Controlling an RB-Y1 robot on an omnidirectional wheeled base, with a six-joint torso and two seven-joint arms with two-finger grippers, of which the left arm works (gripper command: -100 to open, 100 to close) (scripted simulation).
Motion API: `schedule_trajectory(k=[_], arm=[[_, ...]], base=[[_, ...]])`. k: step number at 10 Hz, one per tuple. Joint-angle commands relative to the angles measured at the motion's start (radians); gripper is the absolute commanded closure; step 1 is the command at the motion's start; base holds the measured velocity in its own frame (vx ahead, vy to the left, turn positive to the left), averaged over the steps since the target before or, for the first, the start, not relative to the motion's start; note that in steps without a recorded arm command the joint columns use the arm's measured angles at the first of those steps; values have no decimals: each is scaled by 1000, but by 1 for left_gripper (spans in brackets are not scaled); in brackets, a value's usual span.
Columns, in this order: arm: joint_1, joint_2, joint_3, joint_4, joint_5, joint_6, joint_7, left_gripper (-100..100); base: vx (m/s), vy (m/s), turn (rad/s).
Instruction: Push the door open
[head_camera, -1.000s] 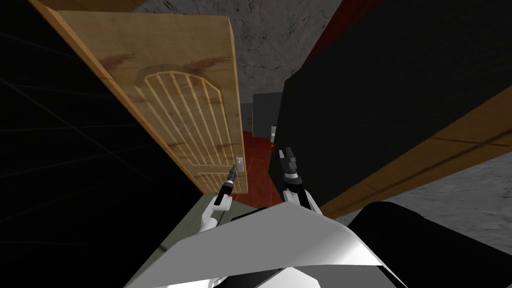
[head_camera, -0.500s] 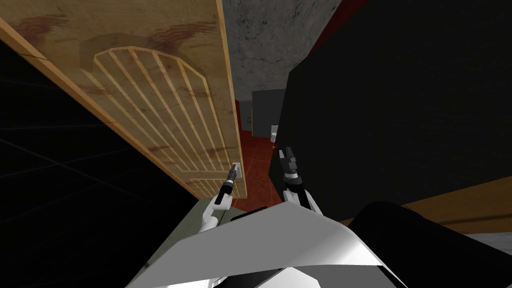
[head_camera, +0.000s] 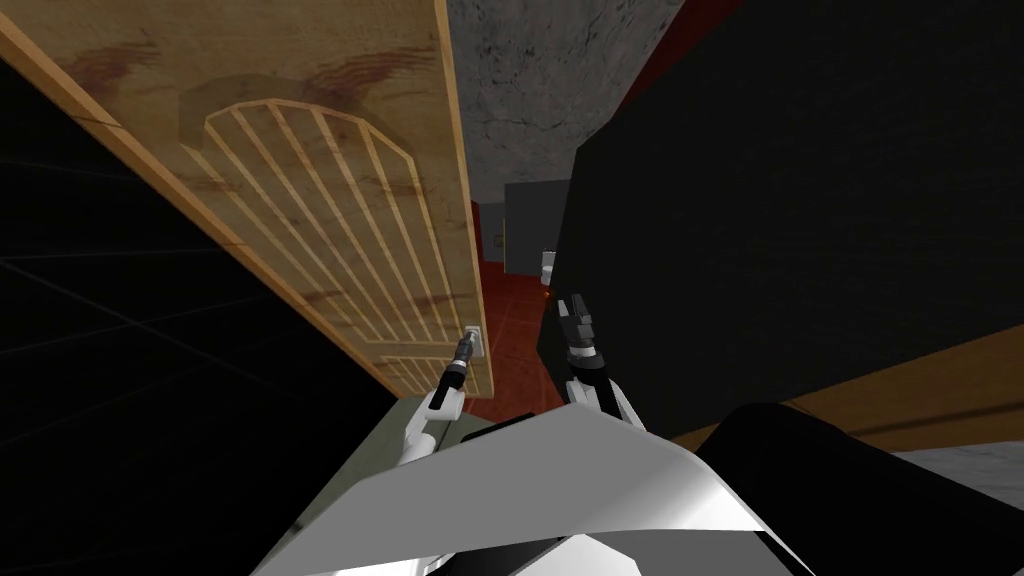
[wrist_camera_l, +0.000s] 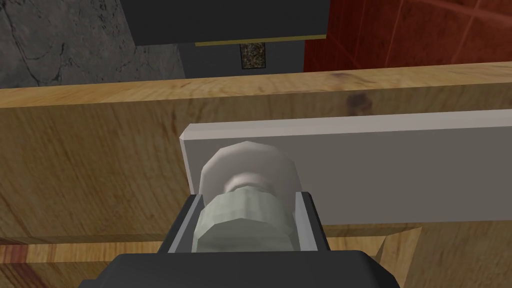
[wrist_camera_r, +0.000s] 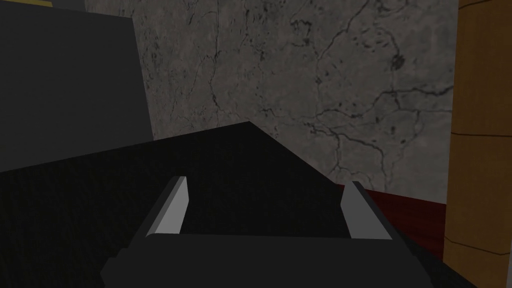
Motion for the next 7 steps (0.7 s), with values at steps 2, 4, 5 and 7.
schedule_trajectory(k=[2,4,5,7], arm=[[-1,8,-11,3,8,0,-10,100],[-3,14,-21,6,15,0,-19,100],[-4,17,-28,7,20,1,-25,100],[-7,23,-43,11,30,1,-38,100]], base=[[42,1,72],[150,-43,162],[170,-48,181],[178,-31,214]])
